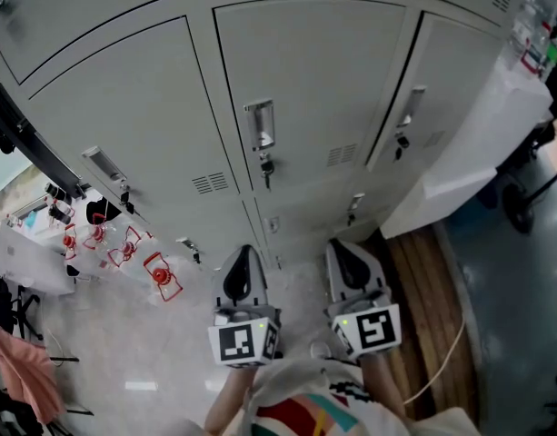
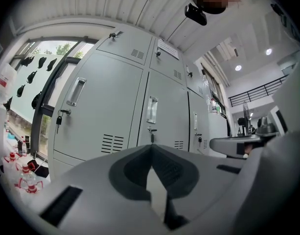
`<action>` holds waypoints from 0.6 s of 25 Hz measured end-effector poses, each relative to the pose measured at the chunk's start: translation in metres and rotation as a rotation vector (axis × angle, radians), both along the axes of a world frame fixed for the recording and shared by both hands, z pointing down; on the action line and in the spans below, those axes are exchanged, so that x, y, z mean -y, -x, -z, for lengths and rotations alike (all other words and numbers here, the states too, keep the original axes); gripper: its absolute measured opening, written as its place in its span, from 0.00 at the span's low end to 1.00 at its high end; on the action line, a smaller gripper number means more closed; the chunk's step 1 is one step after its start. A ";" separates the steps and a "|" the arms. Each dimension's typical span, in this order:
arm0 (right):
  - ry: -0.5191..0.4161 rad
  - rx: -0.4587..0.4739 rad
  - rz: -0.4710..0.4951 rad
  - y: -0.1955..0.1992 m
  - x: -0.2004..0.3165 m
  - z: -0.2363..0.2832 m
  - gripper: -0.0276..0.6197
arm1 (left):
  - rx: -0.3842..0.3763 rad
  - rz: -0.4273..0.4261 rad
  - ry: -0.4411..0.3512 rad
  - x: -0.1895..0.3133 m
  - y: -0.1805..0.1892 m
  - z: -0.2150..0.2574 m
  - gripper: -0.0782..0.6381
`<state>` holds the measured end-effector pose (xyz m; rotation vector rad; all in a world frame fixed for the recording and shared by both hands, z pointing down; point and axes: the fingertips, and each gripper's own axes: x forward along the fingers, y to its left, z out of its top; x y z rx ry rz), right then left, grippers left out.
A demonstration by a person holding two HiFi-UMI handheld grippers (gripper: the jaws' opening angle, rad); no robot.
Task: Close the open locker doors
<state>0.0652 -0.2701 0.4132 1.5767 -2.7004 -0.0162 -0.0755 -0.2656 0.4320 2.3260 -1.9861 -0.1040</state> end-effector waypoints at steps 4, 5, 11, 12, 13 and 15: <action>0.001 -0.001 -0.006 -0.002 -0.001 0.000 0.05 | 0.000 0.006 0.005 -0.001 0.002 0.000 0.12; 0.004 0.000 -0.007 -0.002 -0.001 0.000 0.05 | -0.003 0.006 0.006 -0.001 0.003 -0.001 0.12; 0.005 0.005 -0.008 -0.003 -0.001 0.000 0.05 | -0.004 0.006 0.007 -0.002 0.005 -0.002 0.12; 0.004 0.004 -0.008 -0.003 -0.001 -0.001 0.05 | -0.004 0.007 0.009 -0.002 0.005 -0.003 0.12; 0.004 0.003 -0.008 -0.003 -0.002 -0.002 0.05 | -0.004 0.009 0.013 -0.002 0.006 -0.004 0.12; 0.008 0.001 -0.009 -0.004 -0.002 -0.004 0.05 | -0.003 0.014 0.021 -0.004 0.008 -0.006 0.12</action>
